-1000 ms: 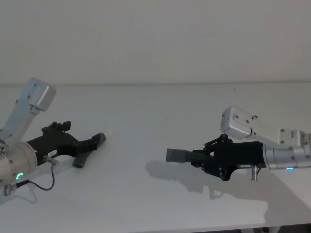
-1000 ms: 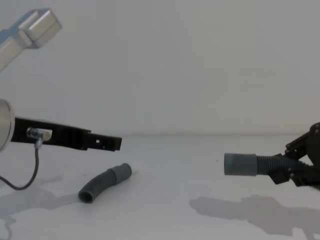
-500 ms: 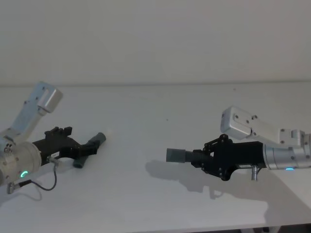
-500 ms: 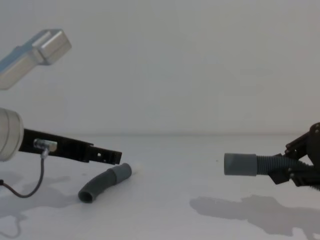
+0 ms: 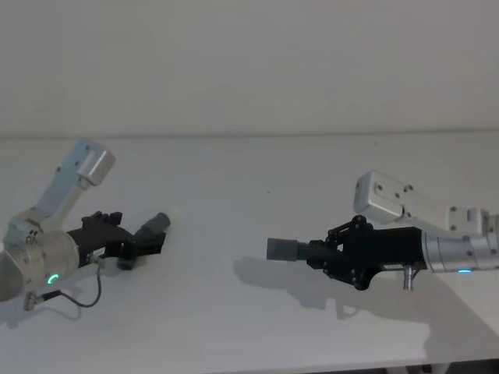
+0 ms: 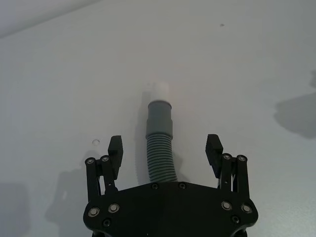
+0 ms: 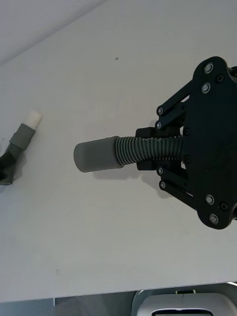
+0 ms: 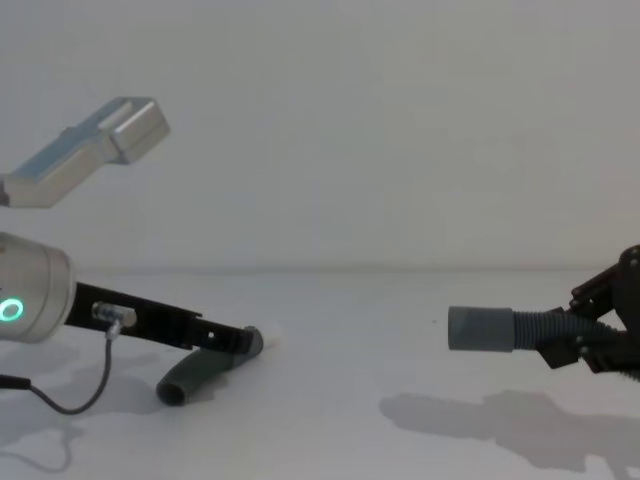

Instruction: Use both hands to pick up one end of the pipe from the table, align the ends, and insert them.

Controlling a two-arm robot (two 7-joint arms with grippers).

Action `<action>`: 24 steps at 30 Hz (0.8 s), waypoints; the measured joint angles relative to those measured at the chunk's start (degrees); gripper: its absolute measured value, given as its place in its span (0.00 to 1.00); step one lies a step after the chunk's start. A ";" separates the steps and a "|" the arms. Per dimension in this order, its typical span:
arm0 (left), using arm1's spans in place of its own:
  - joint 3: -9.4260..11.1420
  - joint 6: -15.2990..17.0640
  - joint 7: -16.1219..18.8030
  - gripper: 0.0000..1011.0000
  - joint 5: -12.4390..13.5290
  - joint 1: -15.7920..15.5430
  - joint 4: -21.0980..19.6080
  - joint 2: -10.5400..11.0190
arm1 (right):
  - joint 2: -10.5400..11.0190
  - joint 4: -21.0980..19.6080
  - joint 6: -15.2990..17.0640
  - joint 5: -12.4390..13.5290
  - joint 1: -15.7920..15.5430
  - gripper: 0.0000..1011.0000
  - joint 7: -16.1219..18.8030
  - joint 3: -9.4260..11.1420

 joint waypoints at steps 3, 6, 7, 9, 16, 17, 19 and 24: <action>0.25 0.01 0.01 0.99 0.30 -0.38 0.95 -0.46 | 0.00 0.00 0.00 0.00 0.00 0.21 0.00 0.00; 0.47 0.01 0.02 0.99 0.56 -0.71 1.78 -0.88 | 0.00 0.00 0.00 0.00 0.00 0.21 0.00 0.00; 0.55 0.01 0.03 0.99 0.70 -0.86 2.14 -1.06 | 0.00 0.00 0.00 0.00 0.00 0.21 0.00 0.00; 0.63 0.01 0.03 0.99 0.81 -1.00 2.50 -1.26 | 0.00 0.00 0.00 0.00 0.00 0.21 0.00 0.00; 0.96 0.00 0.03 0.99 1.35 -1.56 3.95 -1.94 | 0.00 0.00 0.00 0.00 0.00 0.21 0.00 0.00; 1.02 -0.03 0.02 0.99 1.49 -1.70 4.23 -2.06 | 0.00 0.00 0.00 0.00 0.00 0.21 0.00 0.00; 1.08 -0.07 -0.03 0.99 1.62 -1.81 4.49 -2.18 | 0.00 0.00 0.00 0.00 0.00 0.21 0.00 0.00; 1.30 -0.25 -0.23 0.95 2.01 -2.20 5.39 -2.53 | 0.00 0.00 0.00 0.00 0.00 0.21 0.00 0.00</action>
